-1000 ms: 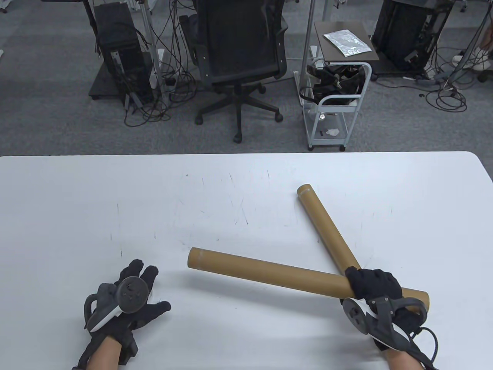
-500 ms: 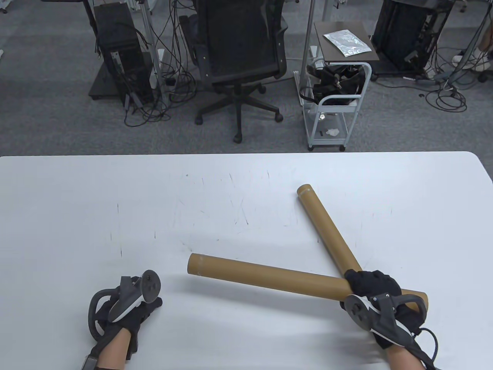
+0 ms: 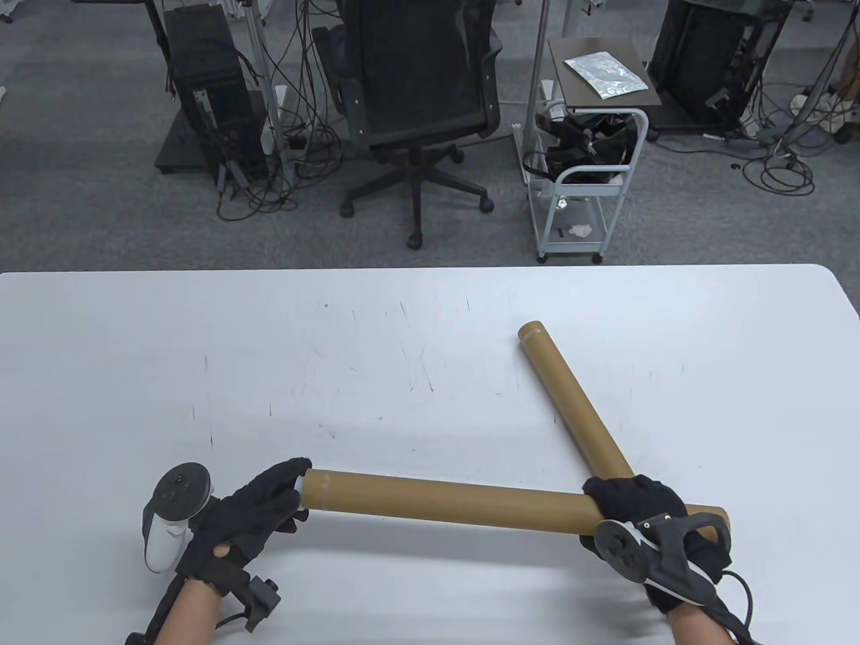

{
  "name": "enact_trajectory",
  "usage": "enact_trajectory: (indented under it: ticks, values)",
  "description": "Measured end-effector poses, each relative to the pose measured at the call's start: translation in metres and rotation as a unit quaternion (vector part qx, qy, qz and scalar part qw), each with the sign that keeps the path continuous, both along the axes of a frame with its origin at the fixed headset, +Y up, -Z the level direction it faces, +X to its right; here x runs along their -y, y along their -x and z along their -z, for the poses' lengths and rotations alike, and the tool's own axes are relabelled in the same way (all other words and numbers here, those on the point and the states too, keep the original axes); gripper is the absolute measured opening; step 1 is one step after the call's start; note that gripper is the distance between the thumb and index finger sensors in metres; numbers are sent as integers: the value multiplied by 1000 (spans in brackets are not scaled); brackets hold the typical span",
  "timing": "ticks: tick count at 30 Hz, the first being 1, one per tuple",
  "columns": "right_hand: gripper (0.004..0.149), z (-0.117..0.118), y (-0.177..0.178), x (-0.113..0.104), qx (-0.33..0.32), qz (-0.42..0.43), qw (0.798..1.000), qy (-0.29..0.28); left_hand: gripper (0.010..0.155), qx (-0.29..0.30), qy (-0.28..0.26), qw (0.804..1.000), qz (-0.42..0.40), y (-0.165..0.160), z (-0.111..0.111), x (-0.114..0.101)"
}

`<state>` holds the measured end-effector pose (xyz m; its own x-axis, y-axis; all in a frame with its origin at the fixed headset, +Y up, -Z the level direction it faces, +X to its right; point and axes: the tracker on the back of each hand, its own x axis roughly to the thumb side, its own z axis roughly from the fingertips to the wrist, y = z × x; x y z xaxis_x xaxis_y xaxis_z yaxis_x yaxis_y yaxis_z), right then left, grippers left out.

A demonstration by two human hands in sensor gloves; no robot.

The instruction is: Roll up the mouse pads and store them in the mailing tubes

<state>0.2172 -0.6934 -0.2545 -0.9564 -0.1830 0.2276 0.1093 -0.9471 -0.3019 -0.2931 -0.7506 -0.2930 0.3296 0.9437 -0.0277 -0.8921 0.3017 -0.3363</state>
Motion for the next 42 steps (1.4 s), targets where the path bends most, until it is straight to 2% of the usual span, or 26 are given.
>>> enact_trajectory:
  ticks: [8, 13, 17, 20, 23, 27, 29, 31, 32, 34, 36, 38, 42]
  values:
    - [66, -3, 4, 0, -6, -8, 1000, -10, 66, 1, -17, 1000, 17, -6, -3, -4]
    - [66, -2, 3, 0, 7, -16, 1000, -20, 64, -7, -41, 996, 74, -17, -7, -11]
    - [66, -2, 4, 1, 16, -27, 999, -24, 78, 31, -45, 993, 109, -35, -12, -11]
    - [66, -3, 0, 0, 15, -21, 1000, -14, 77, 33, -79, 982, 168, -37, -14, -15]
    - [66, -1, -6, -1, 13, -4, 1000, 7, 81, 30, -92, 981, 169, -40, -16, -18]
    - [67, 8, -13, -9, 30, -6, 1000, 1, 85, 11, -100, 969, 227, -39, -14, -12]
    - [68, 16, -26, -12, 71, 4, 997, 6, 84, 3, -109, 956, 274, -37, -13, -8]
    - [69, 25, -45, -15, 121, 31, 992, 16, 84, -8, -128, 934, 333, -33, -14, -6]
    - [70, 31, -60, -16, 154, 53, 986, 30, 83, -16, -143, 918, 370, -32, -15, -7]
    - [70, 40, -87, -15, 215, 92, 970, 64, 81, -21, -157, 900, 405, -31, -15, -8]
    - [71, 47, -109, -13, 272, 112, 952, 88, 80, -19, -158, 901, 404, -32, -14, -9]
    - [73, 52, -133, -10, 322, 112, 933, 113, 78, -9, -150, 911, 384, -33, -14, -8]
    - [76, 60, -161, 6, 368, 135, 906, 162, 76, -2, -136, 914, 383, -34, -11, -4]
